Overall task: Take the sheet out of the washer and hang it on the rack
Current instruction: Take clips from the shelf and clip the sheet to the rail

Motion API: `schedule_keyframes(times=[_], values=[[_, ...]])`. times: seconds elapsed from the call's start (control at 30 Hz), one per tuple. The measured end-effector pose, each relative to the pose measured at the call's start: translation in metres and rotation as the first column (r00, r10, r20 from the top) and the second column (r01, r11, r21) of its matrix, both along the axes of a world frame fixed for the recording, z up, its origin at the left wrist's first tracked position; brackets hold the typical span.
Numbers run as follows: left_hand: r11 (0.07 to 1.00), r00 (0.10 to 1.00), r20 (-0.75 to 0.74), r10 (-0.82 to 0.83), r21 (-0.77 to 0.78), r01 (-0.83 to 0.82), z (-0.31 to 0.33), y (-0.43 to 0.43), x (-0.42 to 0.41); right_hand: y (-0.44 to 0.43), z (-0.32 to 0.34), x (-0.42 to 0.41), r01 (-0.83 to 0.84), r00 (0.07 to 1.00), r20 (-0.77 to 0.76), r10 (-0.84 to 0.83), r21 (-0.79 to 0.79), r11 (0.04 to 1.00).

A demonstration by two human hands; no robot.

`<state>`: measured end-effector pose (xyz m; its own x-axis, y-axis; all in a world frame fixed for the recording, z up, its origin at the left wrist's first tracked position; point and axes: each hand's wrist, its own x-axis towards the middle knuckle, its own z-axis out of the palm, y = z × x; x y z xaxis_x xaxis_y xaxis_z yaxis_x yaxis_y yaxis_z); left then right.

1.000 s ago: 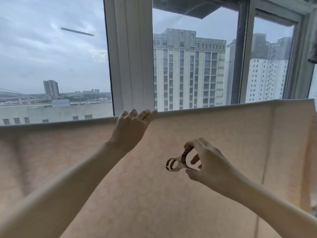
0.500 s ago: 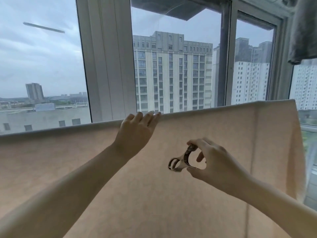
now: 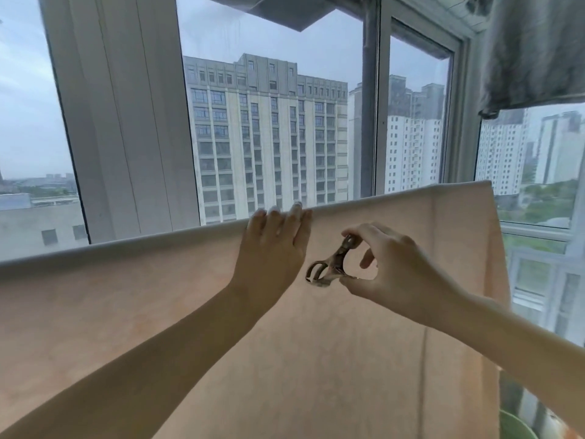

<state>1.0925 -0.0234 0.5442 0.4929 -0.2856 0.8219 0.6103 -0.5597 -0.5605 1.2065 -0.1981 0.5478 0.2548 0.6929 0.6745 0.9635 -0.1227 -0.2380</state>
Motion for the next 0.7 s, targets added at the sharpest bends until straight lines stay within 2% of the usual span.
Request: schedule_keyframes(times=[0.27,0.7], values=[[0.999,0.999,0.005,-0.032,0.004,0.032,-0.005,-0.004,0.065,-0.01,-0.004,0.044,0.084,0.996,0.003,-0.084,0.022,0.996],[0.989,0.986,-0.112,0.123,-0.064,-0.131,-0.004,-0.025,0.158,-0.057,-0.011,0.137,0.11,0.994,-0.017,-0.11,0.0,0.994]])
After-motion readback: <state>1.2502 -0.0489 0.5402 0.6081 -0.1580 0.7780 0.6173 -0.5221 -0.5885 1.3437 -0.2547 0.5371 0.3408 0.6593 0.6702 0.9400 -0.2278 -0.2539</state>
